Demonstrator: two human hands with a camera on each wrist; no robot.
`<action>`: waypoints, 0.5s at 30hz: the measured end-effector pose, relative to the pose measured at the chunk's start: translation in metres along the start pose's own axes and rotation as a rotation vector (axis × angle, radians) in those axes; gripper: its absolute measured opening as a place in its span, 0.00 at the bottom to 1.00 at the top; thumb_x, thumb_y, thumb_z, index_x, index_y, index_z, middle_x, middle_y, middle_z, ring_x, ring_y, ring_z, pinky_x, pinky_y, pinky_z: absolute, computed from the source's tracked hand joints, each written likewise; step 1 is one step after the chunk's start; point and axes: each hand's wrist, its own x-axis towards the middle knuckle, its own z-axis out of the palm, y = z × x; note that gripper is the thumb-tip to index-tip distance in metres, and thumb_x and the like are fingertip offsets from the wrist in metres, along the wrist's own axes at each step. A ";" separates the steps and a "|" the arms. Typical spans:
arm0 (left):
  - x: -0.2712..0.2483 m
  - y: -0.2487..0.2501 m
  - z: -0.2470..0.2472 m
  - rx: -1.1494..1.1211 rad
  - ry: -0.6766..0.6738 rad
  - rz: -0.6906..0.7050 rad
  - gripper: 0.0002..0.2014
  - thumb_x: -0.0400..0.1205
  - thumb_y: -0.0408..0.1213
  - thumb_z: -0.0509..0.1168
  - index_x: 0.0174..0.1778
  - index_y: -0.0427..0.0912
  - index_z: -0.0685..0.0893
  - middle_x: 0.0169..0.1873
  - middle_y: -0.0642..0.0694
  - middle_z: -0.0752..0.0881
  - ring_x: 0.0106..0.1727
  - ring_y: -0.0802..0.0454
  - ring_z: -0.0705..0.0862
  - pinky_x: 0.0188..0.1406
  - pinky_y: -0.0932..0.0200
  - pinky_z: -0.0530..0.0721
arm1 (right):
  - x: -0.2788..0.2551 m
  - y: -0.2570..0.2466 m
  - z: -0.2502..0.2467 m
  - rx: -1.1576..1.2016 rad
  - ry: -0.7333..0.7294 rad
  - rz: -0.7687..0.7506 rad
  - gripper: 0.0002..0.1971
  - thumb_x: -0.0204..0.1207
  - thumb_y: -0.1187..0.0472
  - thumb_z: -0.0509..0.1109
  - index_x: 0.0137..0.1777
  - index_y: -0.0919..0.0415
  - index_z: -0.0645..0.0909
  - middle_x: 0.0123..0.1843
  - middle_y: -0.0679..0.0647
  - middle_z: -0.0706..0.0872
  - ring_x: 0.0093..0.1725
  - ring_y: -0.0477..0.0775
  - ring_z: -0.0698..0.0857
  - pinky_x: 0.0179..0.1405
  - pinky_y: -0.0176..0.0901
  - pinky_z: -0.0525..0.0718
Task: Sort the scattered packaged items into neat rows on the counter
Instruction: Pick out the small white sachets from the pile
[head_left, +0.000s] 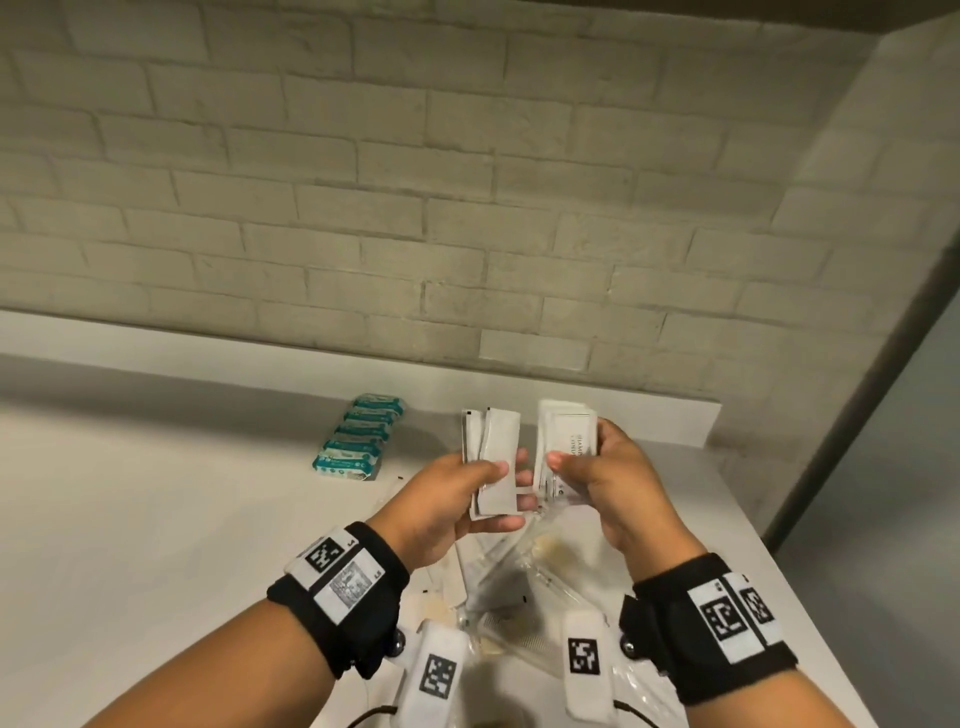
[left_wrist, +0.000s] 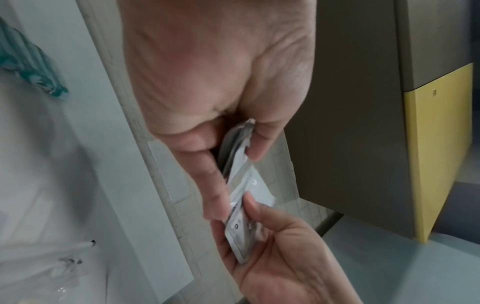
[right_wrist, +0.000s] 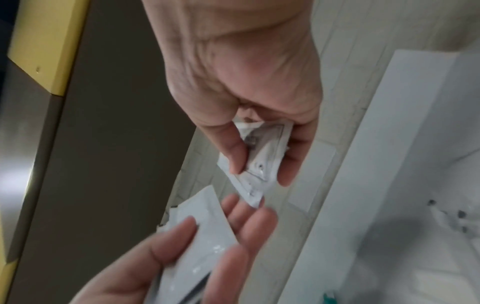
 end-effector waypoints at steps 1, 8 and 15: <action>-0.001 0.000 -0.001 0.034 0.025 0.017 0.11 0.85 0.32 0.61 0.61 0.39 0.84 0.54 0.38 0.90 0.55 0.39 0.89 0.47 0.51 0.90 | -0.001 -0.003 -0.002 0.028 -0.003 -0.022 0.23 0.71 0.80 0.70 0.64 0.66 0.77 0.54 0.63 0.89 0.50 0.58 0.89 0.49 0.48 0.88; -0.006 0.003 0.002 0.222 -0.059 -0.021 0.18 0.83 0.50 0.62 0.63 0.45 0.83 0.55 0.41 0.90 0.48 0.45 0.91 0.32 0.61 0.88 | -0.009 -0.012 0.003 0.072 -0.221 -0.084 0.15 0.68 0.76 0.73 0.55 0.68 0.84 0.46 0.61 0.92 0.45 0.58 0.91 0.44 0.48 0.89; 0.008 0.012 -0.009 -0.044 0.158 0.065 0.08 0.80 0.27 0.68 0.52 0.42 0.82 0.33 0.47 0.90 0.30 0.57 0.87 0.28 0.65 0.82 | -0.015 -0.016 -0.024 -0.396 -0.459 -0.209 0.18 0.63 0.82 0.75 0.49 0.64 0.89 0.41 0.56 0.81 0.42 0.50 0.82 0.44 0.36 0.84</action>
